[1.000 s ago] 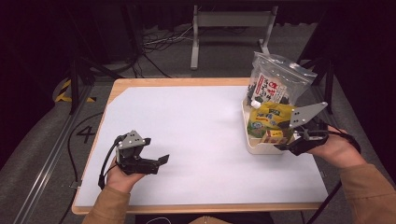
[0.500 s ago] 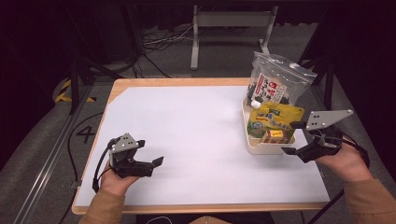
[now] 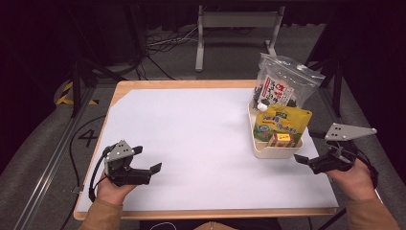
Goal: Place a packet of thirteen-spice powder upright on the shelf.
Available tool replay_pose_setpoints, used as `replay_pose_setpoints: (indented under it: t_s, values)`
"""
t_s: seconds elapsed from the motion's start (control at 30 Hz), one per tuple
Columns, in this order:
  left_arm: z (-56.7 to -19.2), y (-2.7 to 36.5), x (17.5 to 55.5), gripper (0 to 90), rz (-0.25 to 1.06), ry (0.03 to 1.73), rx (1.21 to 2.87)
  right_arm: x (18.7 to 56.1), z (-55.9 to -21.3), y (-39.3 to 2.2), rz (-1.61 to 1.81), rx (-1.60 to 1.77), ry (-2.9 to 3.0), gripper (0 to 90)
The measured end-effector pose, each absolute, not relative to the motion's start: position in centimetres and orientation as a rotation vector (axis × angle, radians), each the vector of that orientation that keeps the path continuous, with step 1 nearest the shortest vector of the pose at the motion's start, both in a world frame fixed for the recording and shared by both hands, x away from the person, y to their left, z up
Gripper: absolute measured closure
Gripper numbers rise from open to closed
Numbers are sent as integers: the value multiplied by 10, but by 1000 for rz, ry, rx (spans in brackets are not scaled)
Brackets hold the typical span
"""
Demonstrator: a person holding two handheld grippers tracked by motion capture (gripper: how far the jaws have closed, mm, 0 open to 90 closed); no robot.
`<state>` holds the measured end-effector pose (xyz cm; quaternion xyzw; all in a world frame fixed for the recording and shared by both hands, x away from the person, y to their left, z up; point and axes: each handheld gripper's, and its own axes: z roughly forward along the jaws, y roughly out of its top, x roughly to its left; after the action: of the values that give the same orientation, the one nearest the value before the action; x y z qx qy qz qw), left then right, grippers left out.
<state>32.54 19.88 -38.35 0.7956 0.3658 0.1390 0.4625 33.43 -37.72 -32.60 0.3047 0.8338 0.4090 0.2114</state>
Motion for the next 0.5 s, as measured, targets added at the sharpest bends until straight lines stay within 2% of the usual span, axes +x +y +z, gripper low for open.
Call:
replay_pose_setpoints:
  t_s: [0.5]
  values:
    - [-387,203,326,77,350,905,1941,340,-380,-395,1233,1002,2201,0]
